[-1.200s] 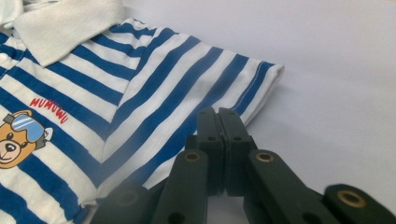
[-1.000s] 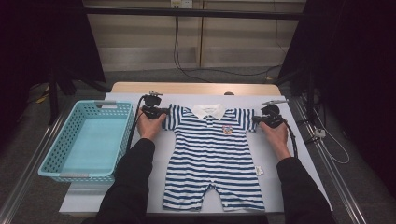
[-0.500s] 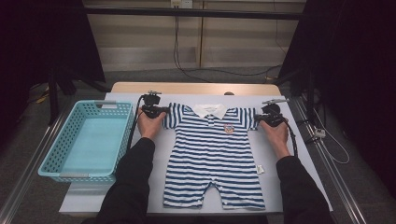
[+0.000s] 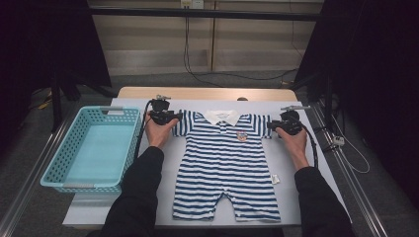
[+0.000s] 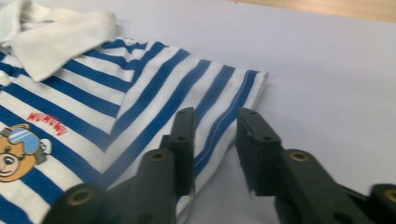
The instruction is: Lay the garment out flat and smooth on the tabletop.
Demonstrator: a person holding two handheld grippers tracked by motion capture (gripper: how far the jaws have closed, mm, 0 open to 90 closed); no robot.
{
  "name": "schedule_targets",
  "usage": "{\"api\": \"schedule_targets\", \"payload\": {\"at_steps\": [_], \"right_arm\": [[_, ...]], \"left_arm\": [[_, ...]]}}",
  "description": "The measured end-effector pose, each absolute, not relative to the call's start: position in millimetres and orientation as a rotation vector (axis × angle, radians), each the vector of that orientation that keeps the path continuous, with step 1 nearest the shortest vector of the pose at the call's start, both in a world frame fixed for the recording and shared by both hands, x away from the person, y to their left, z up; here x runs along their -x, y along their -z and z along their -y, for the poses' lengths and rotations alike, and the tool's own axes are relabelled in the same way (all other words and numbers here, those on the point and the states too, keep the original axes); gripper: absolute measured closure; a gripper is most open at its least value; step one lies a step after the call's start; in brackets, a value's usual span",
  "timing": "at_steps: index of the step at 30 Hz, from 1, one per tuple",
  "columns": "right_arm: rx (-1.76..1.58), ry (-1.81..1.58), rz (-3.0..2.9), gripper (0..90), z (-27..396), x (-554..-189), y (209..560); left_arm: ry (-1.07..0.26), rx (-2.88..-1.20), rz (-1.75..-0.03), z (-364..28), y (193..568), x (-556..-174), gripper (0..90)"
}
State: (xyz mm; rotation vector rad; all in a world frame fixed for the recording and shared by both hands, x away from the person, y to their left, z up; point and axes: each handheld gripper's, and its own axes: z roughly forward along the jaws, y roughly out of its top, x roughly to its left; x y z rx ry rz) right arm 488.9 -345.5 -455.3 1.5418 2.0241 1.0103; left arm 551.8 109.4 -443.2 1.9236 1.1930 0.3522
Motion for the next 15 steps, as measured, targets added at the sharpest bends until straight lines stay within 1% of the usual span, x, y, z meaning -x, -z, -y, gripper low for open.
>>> {"api": "schedule_targets", "payload": {"at_steps": [3, 4, 7, 9, 12, 13, 15], "right_arm": [[-1.507, -1.055, -2.016, 50.2, 342.8, -485.1, 452.4], [-1.506, -1.059, -2.015, 47.4, 341.4, -483.1, 451.2], [-1.48, -1.088, -2.002, 40.5, 339.6, -476.3, 447.6], [-1.472, -1.104, -1.994, 37.2, 339.0, -470.1, 444.2], [-1.445, -1.128, -1.991, 30.9, 338.4, -460.3, 439.9], [-1.44, -1.144, -1.986, 30.8, 337.8, -456.3, 438.4], [-1.426, -1.158, -1.992, 30.7, 337.1, -450.1, 436.5]], "left_arm": [[-0.354, -1.932, -1.182, -108.4, 442.9, -545.2, 45.1], [-0.357, -1.942, -1.175, -109.3, 442.2, -543.4, 41.5], [-0.355, -1.905, -1.167, -108.6, 440.1, -535.2, 33.2], [-0.356, -1.924, -1.148, -105.8, 439.2, -527.9, 28.3], [-0.348, -1.905, -1.123, -102.1, 438.6, -517.3, 20.9], [-0.356, -1.914, -1.11, -101.1, 438.0, -514.2, 19.2], [-0.359, -1.917, -1.117, -98.6, 439.5, -511.3, 19.1]]}}
